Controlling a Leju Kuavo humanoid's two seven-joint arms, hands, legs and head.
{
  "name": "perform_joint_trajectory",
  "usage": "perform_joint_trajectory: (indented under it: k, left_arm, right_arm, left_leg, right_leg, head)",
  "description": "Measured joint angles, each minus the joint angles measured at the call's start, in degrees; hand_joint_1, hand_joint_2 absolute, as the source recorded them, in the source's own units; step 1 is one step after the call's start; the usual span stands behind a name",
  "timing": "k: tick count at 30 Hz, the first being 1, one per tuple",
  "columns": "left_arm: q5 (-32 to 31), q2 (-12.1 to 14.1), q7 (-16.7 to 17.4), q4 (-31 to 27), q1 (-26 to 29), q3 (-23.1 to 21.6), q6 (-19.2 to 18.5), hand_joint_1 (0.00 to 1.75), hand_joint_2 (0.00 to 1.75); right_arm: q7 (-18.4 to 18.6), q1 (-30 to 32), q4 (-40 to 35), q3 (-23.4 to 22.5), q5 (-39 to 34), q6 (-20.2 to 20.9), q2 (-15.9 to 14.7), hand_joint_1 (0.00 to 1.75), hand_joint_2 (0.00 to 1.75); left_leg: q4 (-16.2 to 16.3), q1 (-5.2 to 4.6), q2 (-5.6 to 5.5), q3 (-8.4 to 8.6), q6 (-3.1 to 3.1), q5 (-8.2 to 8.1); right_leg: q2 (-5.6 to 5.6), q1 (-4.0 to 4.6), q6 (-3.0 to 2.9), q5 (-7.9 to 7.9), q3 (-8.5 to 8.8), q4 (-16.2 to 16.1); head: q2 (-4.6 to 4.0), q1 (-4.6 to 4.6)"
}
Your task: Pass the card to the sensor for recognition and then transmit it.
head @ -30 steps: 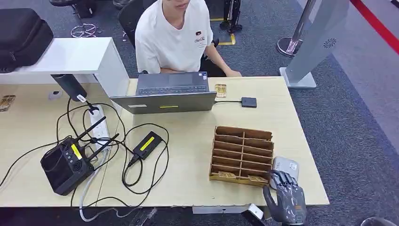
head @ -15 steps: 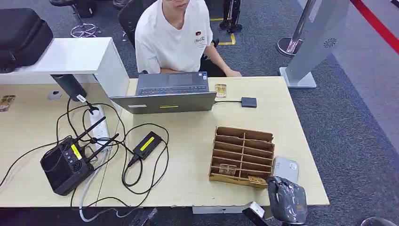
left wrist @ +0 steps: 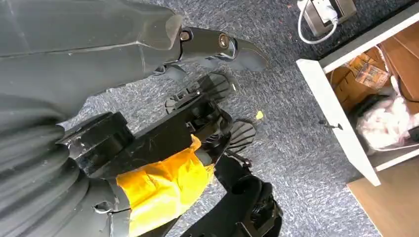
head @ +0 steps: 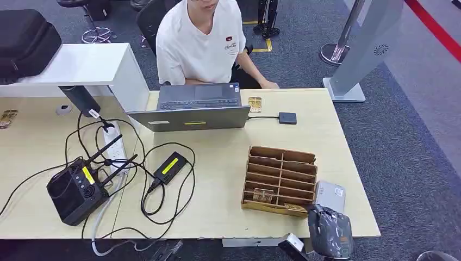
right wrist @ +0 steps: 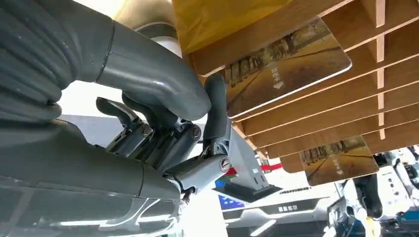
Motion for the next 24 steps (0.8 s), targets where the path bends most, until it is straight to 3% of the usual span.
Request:
perform_joint_trajectory:
  k: [3, 7, 15, 16, 17, 18, 24]
  left_arm:
    - [-0.02, 0.0, -0.02, -0.09, -0.01, -0.04, 0.04, 0.0, 1.75]
    - [-0.15, -0.04, 0.04, -0.24, -0.01, -0.22, 0.2, 0.0, 1.75]
    - [-0.11, -0.07, 0.31, -0.5, 0.0, -0.96, 0.33, 0.0, 1.75]
    - [-0.07, -0.07, 0.33, -0.5, 0.0, -0.98, 0.31, 0.0, 1.75]
    - [-0.04, -0.07, 0.33, -0.5, 0.0, -0.98, 0.26, 0.0, 1.75]
    - [0.0, -0.07, 0.35, -0.5, 0.0, -0.98, 0.17, 0.0, 1.75]
    - [0.28, -0.04, 0.57, -0.52, 0.0, -1.03, -0.02, 0.0, 1.75]
  right_arm:
    - [-1.74, -0.07, -0.2, -0.06, -0.04, -0.02, 0.04, 1.75, 1.75]
    - [-8.57, 0.09, -3.54, -3.09, -1.26, -0.02, 2.61, 1.75, 1.75]
    - [-9.57, 0.76, -10.31, -5.14, -2.34, 0.0, 5.38, 1.75, 1.75]
    - [-9.57, 0.77, -10.62, -5.31, -2.36, -0.02, 5.51, 0.99, 1.75]
    - [-9.57, 0.8, -10.88, -5.42, -2.42, -0.02, 5.62, 0.99, 1.75]
    - [-9.57, 0.86, -11.1, -5.49, -2.45, -0.02, 5.71, 0.0, 1.75]
    - [-9.57, 1.08, -11.21, -5.51, -2.51, 0.0, 5.7, 0.0, 1.75]
  left_leg:
    - [0.0, 0.0, 0.0, 0.0, 0.0, 0.0]
    - [0.0, 0.0, -0.01, 0.0, 0.0, 0.01]
    - [0.0, 0.0, 0.0, 0.0, -0.01, 0.01]
    - [0.0, -0.01, 0.0, 0.0, -0.01, 0.01]
    - [0.01, -0.01, 0.0, 0.0, -0.01, 0.01]
    - [0.01, -0.01, 0.0, 0.0, -0.01, 0.01]
    - [0.01, -0.01, -0.01, 0.0, -0.01, 0.01]
  right_leg:
    - [0.0, 0.0, 0.0, 0.0, -0.01, 0.0]
    - [0.0, 0.0, 0.0, 0.0, -0.02, 0.01]
    - [0.0, 0.0, 0.0, 0.0, -0.01, 0.01]
    - [0.0, -0.01, 0.0, 0.0, -0.01, 0.0]
    - [0.0, -0.01, 0.0, 0.0, -0.01, 0.0]
    - [0.0, -0.01, 0.0, 0.01, -0.01, 0.0]
    - [-0.01, 0.0, 0.0, 0.0, -0.02, 0.0]
  head:
    - [0.0, 0.0]
    - [0.0, 0.0]
    - [0.0, 0.02]
    - [0.0, 0.02]
    - [0.0, 0.0]
    - [0.0, 0.02]
    - [0.0, 0.0]
